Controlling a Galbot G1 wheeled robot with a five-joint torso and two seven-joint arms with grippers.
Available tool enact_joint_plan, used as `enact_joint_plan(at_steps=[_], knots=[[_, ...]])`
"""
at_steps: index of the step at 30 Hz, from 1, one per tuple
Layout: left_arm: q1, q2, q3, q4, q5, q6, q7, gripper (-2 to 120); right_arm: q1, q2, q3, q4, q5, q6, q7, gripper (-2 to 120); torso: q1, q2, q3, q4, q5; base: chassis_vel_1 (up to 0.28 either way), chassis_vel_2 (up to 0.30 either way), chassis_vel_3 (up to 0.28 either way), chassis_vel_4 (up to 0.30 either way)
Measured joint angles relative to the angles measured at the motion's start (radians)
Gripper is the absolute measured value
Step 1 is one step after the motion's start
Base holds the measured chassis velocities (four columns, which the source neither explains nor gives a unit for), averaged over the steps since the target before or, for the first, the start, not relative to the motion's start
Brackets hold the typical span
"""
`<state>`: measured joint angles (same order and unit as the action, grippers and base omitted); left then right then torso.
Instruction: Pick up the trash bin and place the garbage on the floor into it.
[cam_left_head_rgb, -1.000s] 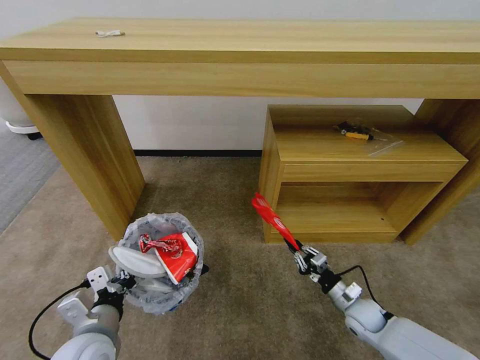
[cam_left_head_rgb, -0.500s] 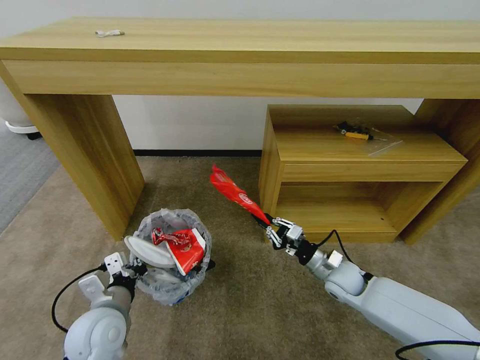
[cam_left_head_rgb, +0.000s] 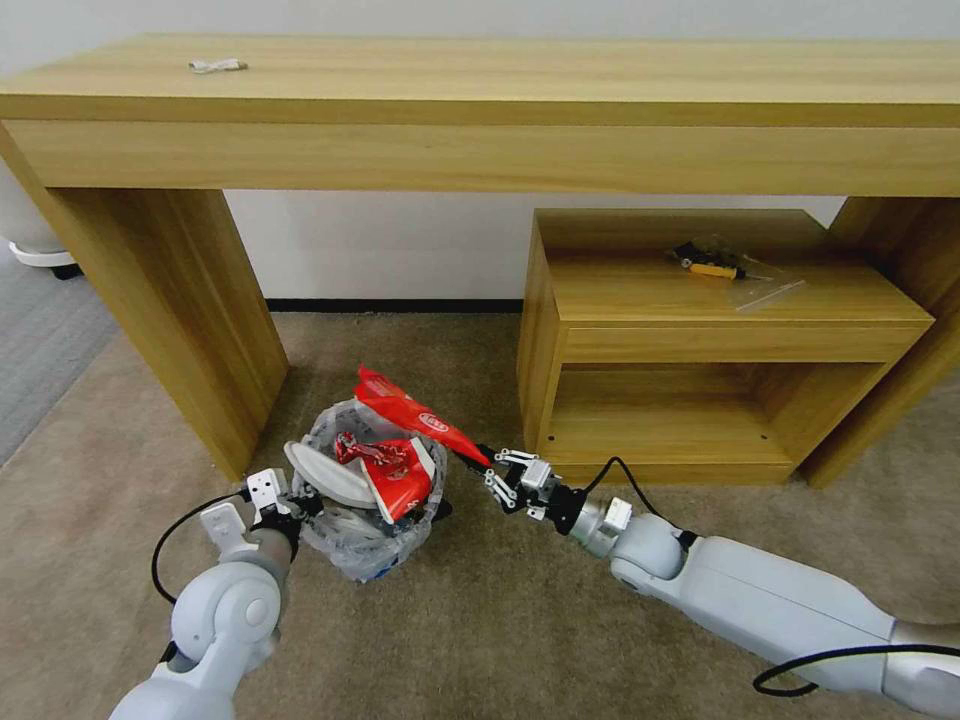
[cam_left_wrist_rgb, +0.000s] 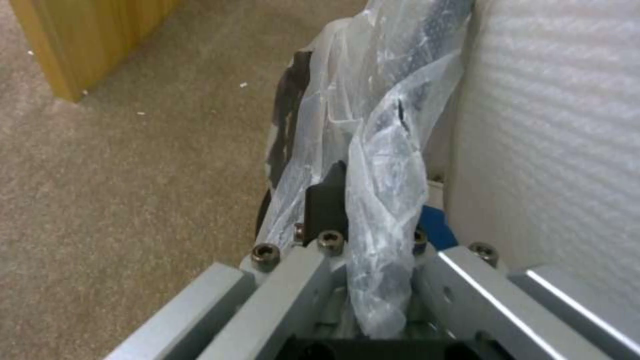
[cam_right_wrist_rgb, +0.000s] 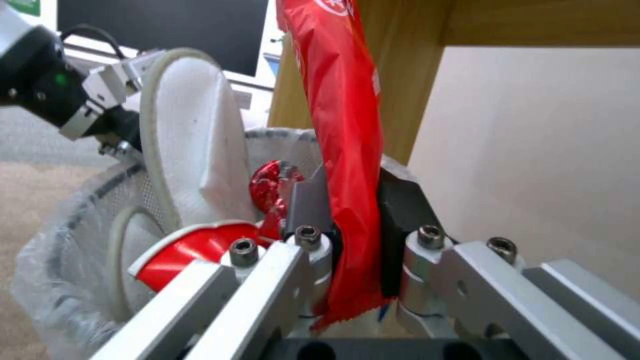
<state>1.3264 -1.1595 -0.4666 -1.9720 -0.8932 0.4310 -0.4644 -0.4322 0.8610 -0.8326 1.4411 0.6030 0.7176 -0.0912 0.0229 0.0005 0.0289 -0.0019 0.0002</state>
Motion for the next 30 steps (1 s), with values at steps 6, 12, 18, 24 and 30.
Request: enact_joint_plan(at_steps=[6,12,18,24,30], knots=[[0.010,0.002,0.026,-0.028,0.007,0.004,-0.003,0,0.036,0.033,-0.046,-0.028,-0.006,-0.007,0.023,8,0.000,0.000,0.000,-0.0001,0.0000,0.000,0.000,0.000,0.000],[0.020,0.006,0.053,-0.055,0.014,0.007,-0.002,0,0.069,0.071,-0.092,-0.067,-0.008,-0.009,0.039,8,0.000,0.000,0.000,0.0001,0.0002,0.000,0.000,0.000,0.000],[0.033,0.011,0.062,-0.074,0.018,0.009,-0.001,0,0.083,0.089,-0.123,-0.086,-0.005,-0.018,0.061,8,0.000,0.000,0.000,-0.0001,0.0000,0.000,0.000,0.000,0.000],[0.052,0.024,0.063,-0.103,0.020,0.010,-0.001,0,0.079,0.113,-0.144,-0.127,-0.013,-0.032,0.108,10,0.000,0.000,0.000,0.0001,0.0000,0.000,0.000,0.000,0.000],[0.060,0.024,0.062,-0.117,0.019,0.011,-0.001,0,0.060,0.124,-0.144,-0.148,-0.023,-0.039,0.122,28,0.000,0.000,0.000,0.0000,0.0001,0.000,0.000,0.000,0.000]])
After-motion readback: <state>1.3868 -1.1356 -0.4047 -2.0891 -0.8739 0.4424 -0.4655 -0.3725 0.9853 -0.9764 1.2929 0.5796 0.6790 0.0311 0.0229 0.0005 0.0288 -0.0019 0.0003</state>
